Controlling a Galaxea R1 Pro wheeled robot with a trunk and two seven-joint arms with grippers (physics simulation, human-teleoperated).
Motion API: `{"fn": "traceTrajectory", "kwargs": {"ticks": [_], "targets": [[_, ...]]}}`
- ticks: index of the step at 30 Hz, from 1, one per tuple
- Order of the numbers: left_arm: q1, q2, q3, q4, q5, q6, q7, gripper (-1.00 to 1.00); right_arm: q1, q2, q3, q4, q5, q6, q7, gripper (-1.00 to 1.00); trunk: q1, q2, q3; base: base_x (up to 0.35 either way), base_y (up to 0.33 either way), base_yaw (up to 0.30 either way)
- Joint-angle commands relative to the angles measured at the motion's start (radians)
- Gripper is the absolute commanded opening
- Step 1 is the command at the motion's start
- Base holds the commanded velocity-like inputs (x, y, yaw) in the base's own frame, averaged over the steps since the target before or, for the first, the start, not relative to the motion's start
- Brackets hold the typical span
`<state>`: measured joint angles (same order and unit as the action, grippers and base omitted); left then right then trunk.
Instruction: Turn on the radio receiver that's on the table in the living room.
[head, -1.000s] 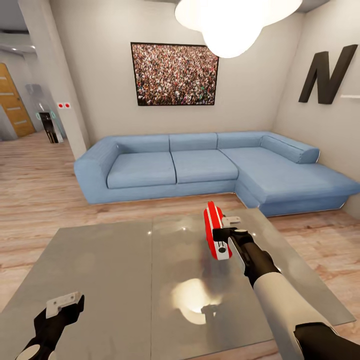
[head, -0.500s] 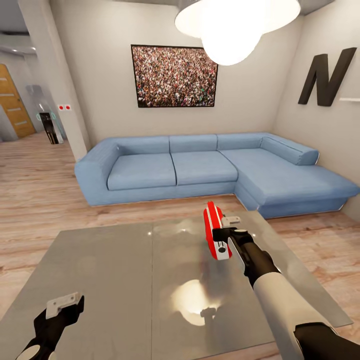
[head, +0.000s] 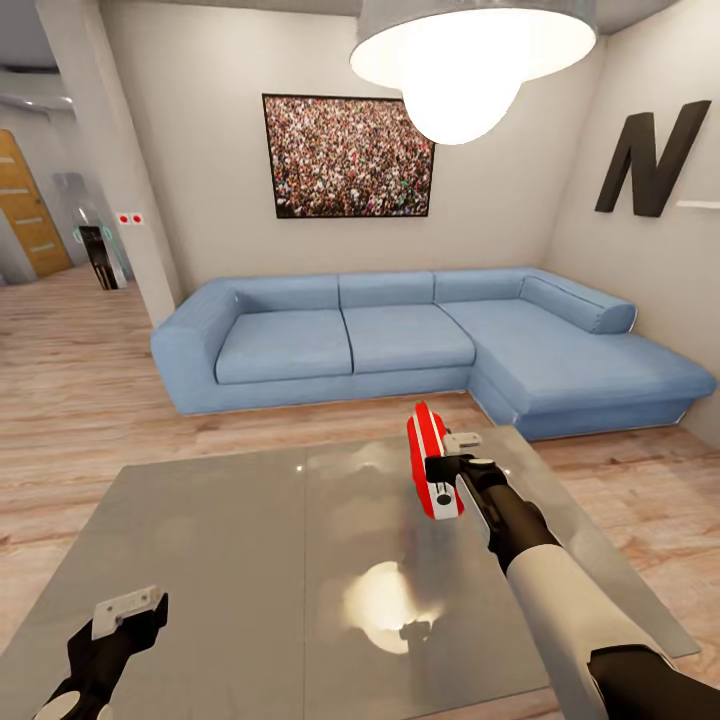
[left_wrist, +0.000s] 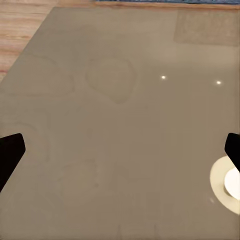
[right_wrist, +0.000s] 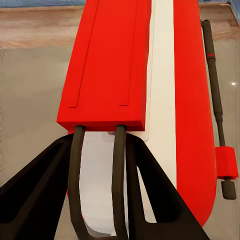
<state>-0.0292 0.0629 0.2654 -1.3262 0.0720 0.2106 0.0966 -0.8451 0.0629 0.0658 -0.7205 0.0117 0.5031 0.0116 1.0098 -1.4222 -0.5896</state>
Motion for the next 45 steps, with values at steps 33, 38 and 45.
{"fn": "traceTrajectory", "kwargs": {"ticks": [33,38,45], "targets": [[0.000,-0.005,0.032,-0.001,0.008,-0.080,0.004,1.00,0.000,-0.007,0.001,0.000,0.003,0.005,0.327,-1.00,-0.069,0.126,0.057,0.000,0.000,0.000],[0.000,-0.001,0.033,0.014,0.011,-0.098,-0.003,1.00,0.000,-0.021,0.002,0.002,0.005,0.006,0.487,-1.00,-0.069,0.126,0.057,0.000,0.000,0.000],[0.000,-0.012,0.027,-0.050,0.014,-0.098,-0.025,1.00,0.000,-0.084,0.005,0.004,0.008,0.003,0.841,-1.00,-0.069,0.126,0.057,0.000,0.000,0.000]]}}
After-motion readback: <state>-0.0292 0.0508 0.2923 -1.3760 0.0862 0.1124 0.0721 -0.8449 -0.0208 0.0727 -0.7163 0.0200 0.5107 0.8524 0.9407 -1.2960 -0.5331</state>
